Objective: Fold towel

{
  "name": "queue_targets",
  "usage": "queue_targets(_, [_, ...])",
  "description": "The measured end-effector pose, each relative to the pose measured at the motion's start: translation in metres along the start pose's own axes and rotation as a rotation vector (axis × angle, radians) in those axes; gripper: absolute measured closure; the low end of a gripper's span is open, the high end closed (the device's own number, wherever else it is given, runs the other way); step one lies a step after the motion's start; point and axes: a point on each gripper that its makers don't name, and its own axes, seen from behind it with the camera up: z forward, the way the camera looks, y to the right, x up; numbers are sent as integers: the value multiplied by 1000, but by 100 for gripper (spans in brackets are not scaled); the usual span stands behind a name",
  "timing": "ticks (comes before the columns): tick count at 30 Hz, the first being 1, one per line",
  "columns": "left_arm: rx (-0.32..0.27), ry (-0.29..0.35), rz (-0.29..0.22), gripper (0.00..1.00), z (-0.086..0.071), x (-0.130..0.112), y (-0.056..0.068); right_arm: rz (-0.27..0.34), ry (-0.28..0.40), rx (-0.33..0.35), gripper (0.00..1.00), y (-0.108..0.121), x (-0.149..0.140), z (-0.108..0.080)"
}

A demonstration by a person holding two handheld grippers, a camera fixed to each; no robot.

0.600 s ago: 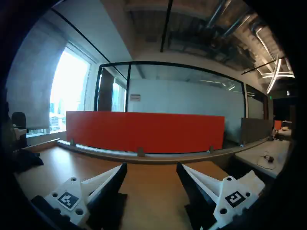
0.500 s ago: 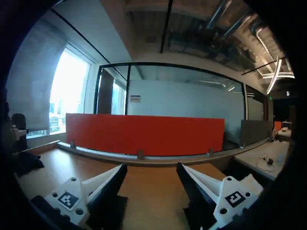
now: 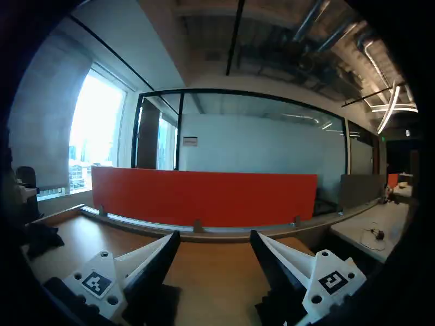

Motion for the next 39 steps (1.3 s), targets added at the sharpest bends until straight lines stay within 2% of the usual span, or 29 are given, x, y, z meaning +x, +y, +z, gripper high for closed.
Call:
queue_targets(8, [-81,-66,32,4,2,-9,17,-29,-39,73,1,-12,3,1])
queue_targets(15, [-173,-123,82,4,0,-20,35,-83,-84,182,0,-34,-1,-3])
queue_targets(24, [-283,-167,102,4,-6,-23,56,-112,-144,292,0,-53,-11,-8])
queue_targets(30, [-340,-203,141,4,-10,-34,65,-142,-189,358,0,-67,-22,-15])
queue_targets(39, [-430,-268,197,4,-22,-64,85,-178,-288,475,0,-90,-54,-32])
